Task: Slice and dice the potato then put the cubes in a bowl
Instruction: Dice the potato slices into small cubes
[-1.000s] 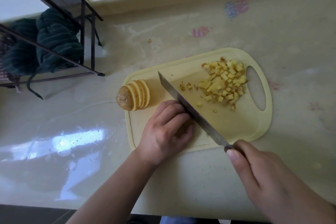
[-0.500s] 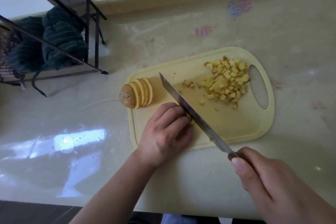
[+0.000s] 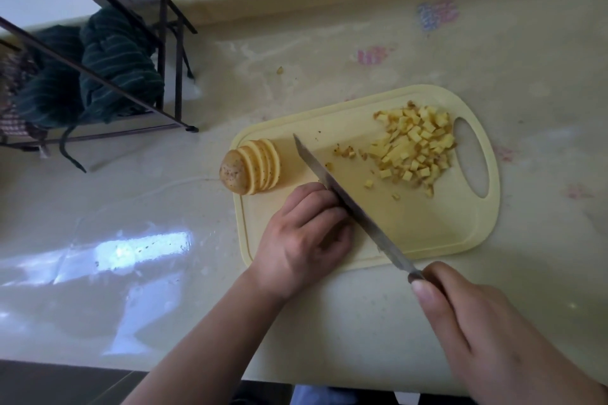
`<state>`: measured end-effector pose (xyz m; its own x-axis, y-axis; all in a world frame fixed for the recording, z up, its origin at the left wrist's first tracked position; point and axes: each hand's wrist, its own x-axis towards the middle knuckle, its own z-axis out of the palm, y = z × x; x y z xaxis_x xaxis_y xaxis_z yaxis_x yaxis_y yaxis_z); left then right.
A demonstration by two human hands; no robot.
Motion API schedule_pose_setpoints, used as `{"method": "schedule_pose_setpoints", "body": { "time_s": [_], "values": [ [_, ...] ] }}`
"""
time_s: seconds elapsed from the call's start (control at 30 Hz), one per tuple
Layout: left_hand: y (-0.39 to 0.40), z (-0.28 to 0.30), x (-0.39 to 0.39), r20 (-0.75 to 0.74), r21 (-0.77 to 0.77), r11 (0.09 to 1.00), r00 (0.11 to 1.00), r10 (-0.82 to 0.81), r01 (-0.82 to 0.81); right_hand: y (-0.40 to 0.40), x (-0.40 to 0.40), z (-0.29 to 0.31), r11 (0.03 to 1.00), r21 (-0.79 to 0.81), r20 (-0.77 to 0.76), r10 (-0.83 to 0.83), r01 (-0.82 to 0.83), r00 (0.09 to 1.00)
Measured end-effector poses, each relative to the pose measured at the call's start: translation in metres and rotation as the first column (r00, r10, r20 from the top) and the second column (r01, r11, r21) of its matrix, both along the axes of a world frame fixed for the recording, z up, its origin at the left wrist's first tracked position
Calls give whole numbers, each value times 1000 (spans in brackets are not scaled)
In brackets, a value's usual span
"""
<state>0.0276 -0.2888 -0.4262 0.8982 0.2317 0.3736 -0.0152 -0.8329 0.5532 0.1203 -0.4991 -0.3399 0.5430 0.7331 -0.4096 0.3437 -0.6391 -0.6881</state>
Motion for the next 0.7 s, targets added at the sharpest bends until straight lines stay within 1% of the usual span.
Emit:
{"method": "schedule_pose_setpoints", "body": {
  "time_s": [0.2, 0.27, 0.37, 0.5, 0.6, 0.7],
  "values": [
    [-1, 1, -1, -1, 29, 999, 1000, 15, -15, -6, 12, 6, 997, 37, 4, -66, 66, 998],
    [-1, 2, -4, 7, 33, 999, 1000, 18, -18, -6, 9, 8, 996, 44, -24, -77, 78, 997],
    [-2, 2, -10, 37, 46, 998, 999, 30, -31, -9, 4, 9, 998, 49, -24, -44, 45, 999],
    [-1, -1, -14, 36, 56, 998, 999, 20, -22, -11, -3, 12, 999, 40, -44, -27, 29, 999],
    [0, -3, -14, 32, 51, 999, 999, 10, -12, -12, -7, 12, 1000, 12, -19, -22, 22, 1000],
    [0, -4, -15, 34, 61, 998, 999, 5, -7, -16, -11, 13, 998, -62, 53, 19, -16, 998]
  ]
}}
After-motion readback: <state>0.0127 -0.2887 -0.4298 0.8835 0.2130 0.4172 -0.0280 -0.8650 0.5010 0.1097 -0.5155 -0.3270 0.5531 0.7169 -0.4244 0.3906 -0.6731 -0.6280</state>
